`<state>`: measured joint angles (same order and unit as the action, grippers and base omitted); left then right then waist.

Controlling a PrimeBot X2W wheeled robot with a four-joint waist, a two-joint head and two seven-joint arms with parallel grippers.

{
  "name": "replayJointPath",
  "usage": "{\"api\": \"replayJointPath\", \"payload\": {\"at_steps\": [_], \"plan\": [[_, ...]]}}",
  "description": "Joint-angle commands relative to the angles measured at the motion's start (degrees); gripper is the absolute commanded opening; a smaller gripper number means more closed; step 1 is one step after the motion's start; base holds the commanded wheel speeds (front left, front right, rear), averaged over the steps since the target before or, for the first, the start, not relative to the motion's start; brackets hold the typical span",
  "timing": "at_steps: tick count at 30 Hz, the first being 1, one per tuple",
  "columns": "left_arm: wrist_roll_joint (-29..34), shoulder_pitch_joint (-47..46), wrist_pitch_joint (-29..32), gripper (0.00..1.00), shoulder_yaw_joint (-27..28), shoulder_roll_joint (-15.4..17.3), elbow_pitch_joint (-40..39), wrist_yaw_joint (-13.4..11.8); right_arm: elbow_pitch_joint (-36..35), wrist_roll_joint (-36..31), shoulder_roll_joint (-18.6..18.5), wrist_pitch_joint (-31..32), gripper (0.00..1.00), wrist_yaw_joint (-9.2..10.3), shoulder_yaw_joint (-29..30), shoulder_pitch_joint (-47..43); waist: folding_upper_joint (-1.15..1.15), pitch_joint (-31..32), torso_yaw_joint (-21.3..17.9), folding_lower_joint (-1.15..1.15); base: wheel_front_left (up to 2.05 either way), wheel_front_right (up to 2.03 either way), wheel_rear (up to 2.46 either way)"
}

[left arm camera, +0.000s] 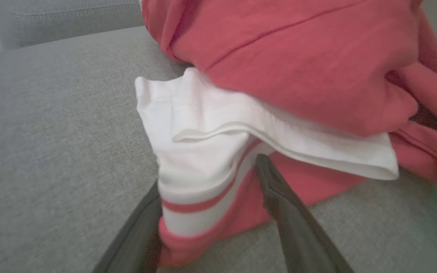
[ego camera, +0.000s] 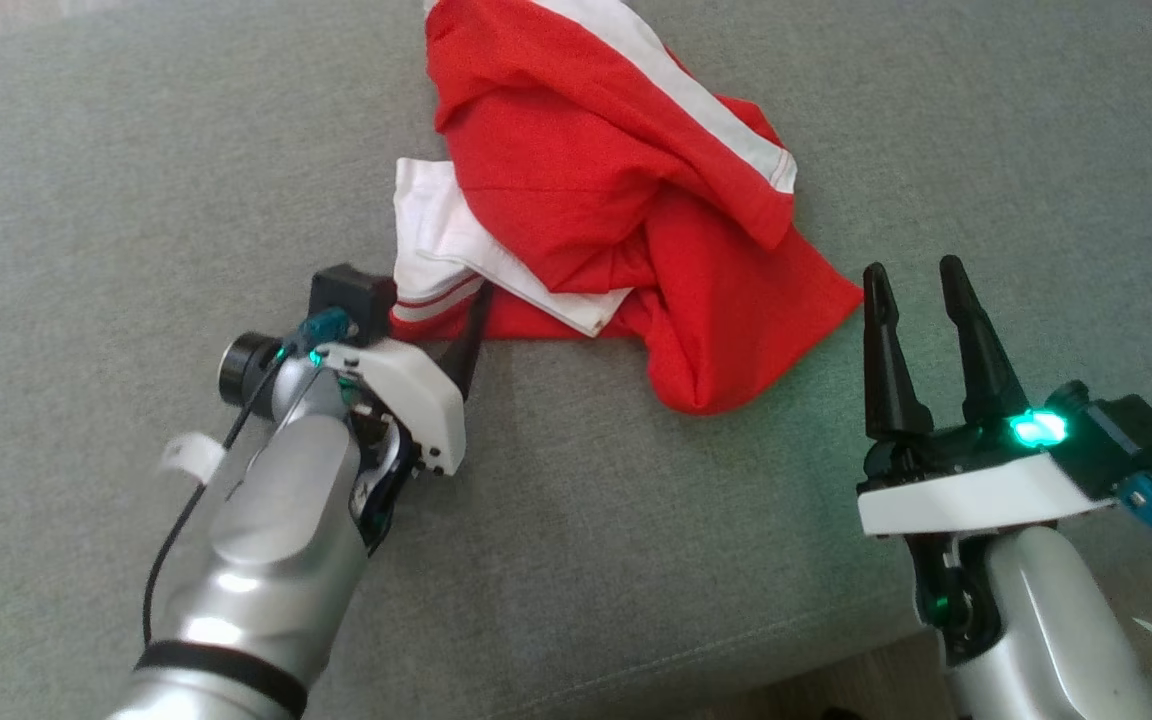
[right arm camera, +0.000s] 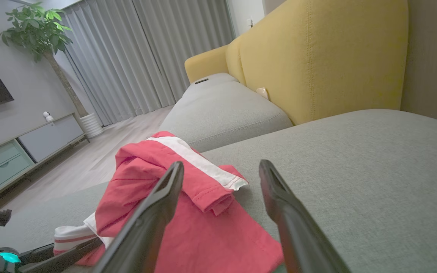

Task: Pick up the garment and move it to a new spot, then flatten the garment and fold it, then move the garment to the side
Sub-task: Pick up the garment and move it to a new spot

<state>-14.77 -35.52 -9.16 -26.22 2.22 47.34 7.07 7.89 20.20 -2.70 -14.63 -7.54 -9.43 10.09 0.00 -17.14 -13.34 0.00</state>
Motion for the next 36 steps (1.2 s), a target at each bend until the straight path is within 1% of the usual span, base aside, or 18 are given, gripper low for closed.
{"api": "replayJointPath", "payload": {"at_steps": [1, 2, 8, 12, 15, 20, 21, 25, 30, 36], "plan": [[-0.52, -2.76, 0.27, 0.60, 0.51, 0.66, -0.33, 0.16, -1.91, 0.56, -0.18, -0.37, 1.00, 0.05, -1.47, 1.69, 0.00, -0.36, -0.47, 0.00, 0.00, 0.00, 0.00], [-0.73, -3.21, 0.14, 0.00, 0.29, 0.66, 0.14, 0.18, -1.92, 0.59, -0.18, -0.37, 1.00, 0.05, -1.43, 1.76, 0.00, -0.42, -0.57, 0.00, 0.00, 0.00, 0.00], [-2.23, -4.56, -2.92, 0.00, 1.66, 0.66, 1.34, -0.56, -1.72, 0.54, -0.18, -0.37, 1.00, 0.05, -0.47, 1.60, 0.00, 0.35, -0.07, 0.00, 0.00, 0.00, 0.00], [-2.79, -4.82, -5.32, 0.00, 3.48, 1.18, -1.29, -1.61, -1.55, 0.13, -0.18, -0.37, 1.00, 0.05, 0.26, 1.33, 0.00, 1.95, 1.44, 0.00, 0.00, 0.00, 0.00], [-2.64, -4.45, -5.77, 0.00, 5.00, 1.98, -6.36, -1.79, -1.51, 0.02, -0.18, -0.37, 1.00, 0.05, 0.51, 1.30, 0.00, 3.26, 2.67, 0.00, 0.00, 0.00, 0.00], [-1.11, -2.15, -5.82, 0.00, 9.08, 3.44, -20.02, -2.36, -1.26, 0.28, -0.18, -0.37, 1.00, 0.05, 0.00, 1.27, 0.00, 5.42, 4.13, 0.00, 0.00, 0.00, 0.00], [-0.58, -1.52, -5.82, 0.00, 10.72, 3.80, -24.83, -2.27, -1.08, 0.40, -0.18, -0.37, 1.00, 0.05, -0.27, 1.10, 0.00, 6.26, 4.54, 0.00, 0.00, 0.00, 0.00], [0.12, -1.59, -5.83, 0.00, 13.56, 4.28, -32.50, -1.78, -0.71, 0.75, -0.18, -0.37, 1.00, 0.05, -0.62, 0.85, 0.00, 7.72, 5.21, 0.00, 0.00, 0.00, 0.00], [0.27, -3.69, -5.83, 0.00, 17.22, 6.02, -37.11, -1.44, -0.69, 1.41, -0.18, -0.37, 1.00, 0.05, -0.71, 0.55, 0.00, 8.92, 6.01, 0.00, 0.00, 0.00, 0.00], [0.30, -6.40, -5.84, 0.00, 21.99, 10.58, -38.03, -1.76, -0.63, 1.66, -0.18, -0.37, 1.00, 0.05, -0.54, -0.23, 0.00, 9.89, 7.47, 0.00, 0.00, 0.00, 0.00]]}}
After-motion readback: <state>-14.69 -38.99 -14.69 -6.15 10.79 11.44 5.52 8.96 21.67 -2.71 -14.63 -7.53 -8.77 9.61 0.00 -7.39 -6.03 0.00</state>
